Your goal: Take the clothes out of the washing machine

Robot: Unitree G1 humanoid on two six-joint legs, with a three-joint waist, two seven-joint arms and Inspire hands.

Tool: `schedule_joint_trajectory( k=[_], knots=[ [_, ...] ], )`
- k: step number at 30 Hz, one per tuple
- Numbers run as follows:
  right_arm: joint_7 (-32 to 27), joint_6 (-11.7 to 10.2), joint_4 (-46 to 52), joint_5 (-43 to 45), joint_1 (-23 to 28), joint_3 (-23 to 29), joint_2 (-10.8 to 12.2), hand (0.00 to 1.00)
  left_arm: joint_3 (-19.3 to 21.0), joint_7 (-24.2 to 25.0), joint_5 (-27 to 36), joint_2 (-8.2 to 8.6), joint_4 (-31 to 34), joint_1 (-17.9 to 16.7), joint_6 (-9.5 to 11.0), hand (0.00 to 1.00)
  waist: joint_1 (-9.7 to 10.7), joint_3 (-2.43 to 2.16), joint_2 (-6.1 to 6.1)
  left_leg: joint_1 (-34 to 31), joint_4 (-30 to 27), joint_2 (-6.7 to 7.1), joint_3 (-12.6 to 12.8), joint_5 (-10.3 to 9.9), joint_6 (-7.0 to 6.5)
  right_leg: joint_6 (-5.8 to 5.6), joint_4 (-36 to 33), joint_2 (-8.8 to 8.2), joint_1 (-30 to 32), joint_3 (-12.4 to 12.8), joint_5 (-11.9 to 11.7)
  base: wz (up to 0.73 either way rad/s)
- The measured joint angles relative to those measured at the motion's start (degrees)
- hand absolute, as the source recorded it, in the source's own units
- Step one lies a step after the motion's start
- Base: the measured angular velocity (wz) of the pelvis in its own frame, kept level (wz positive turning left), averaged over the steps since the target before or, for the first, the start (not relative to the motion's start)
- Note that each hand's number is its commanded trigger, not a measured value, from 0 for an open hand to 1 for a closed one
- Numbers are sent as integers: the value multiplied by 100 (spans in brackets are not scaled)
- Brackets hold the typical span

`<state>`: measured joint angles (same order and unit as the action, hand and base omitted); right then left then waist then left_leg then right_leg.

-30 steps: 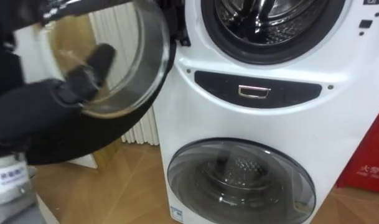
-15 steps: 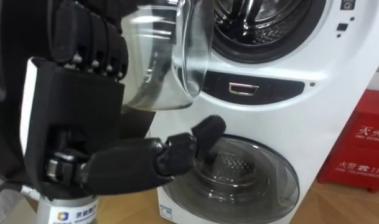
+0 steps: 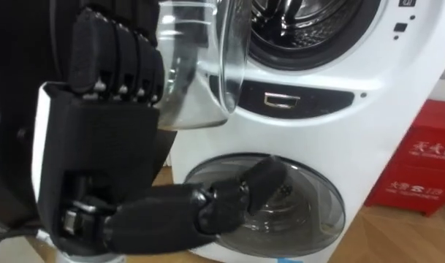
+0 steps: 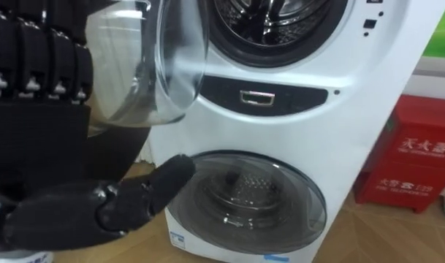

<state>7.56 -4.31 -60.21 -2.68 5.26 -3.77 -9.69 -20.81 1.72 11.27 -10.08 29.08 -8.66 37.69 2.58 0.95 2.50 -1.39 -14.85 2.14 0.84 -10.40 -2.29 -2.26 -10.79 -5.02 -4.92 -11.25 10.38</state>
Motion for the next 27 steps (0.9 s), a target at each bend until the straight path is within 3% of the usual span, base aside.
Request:
schedule_joint_trajectory(
  k=[2,3,4,6,7,9,11,15,21,27],
  knots=[
    [-82,2,0,22,-3,8,-10,0,-220,-18,-238,-19,-106,-47,-1,0,190,39,-26,-12,-27,-45,129,0,-1,-1,8,10,23,47,-37,-15],
    [-125,10,9,21,-9,0,-29,0,-549,-18,-306,-70,-358,-18,-70,0,308,65,-61,-24,-51,-59,184,-3,-6,-10,9,18,45,109,-54,-18],
    [-138,15,24,18,-14,-6,-31,0,-759,-17,-296,-74,-549,46,-225,0,364,62,-89,-48,-54,-72,229,-10,-18,-38,4,24,95,159,-54,-34],
    [-141,13,58,53,-173,-83,9,0,-1365,109,-289,-63,-1631,756,-1310,0,735,113,-182,-204,-64,-135,413,18,-60,-42,26,91,331,444,-165,-49],
    [-126,13,56,60,-228,-129,19,0,-1469,179,-304,-36,-1924,994,-1578,0,838,126,-227,-229,-44,-140,463,36,-69,-42,32,105,397,531,-200,-63],
    [-5,15,-2,27,-243,-173,32,0,-1810,642,-314,108,-2948,1714,-2337,0,1189,112,-320,-211,183,-158,733,136,-57,-42,123,120,536,776,-320,-69],
    [26,13,-2,-214,-229,-171,21,0,-1898,1058,-437,213,-3238,1960,-2689,0,1407,70,-403,-202,289,-177,933,155,-79,-34,114,138,604,945,-337,-56],
    [127,14,-21,-383,-261,-185,100,0,-1967,1664,-583,625,-3645,2376,-3039,0,1599,35,-418,-38,401,-177,1050,151,-72,21,124,150,592,1027,-352,-16],
    [135,106,-145,-388,-411,-480,148,0,-2000,1906,-581,712,-3719,2523,-3639,0,1608,20,-349,121,442,-197,1162,126,-31,20,130,157,476,1032,-312,-6],
    [135,260,-18,-381,-431,-626,155,0,-1995,1906,-579,753,-3719,2620,-3828,0,1619,15,-363,160,504,-243,1186,37,1,18,201,221,461,1070,-309,-3]
  ],
)
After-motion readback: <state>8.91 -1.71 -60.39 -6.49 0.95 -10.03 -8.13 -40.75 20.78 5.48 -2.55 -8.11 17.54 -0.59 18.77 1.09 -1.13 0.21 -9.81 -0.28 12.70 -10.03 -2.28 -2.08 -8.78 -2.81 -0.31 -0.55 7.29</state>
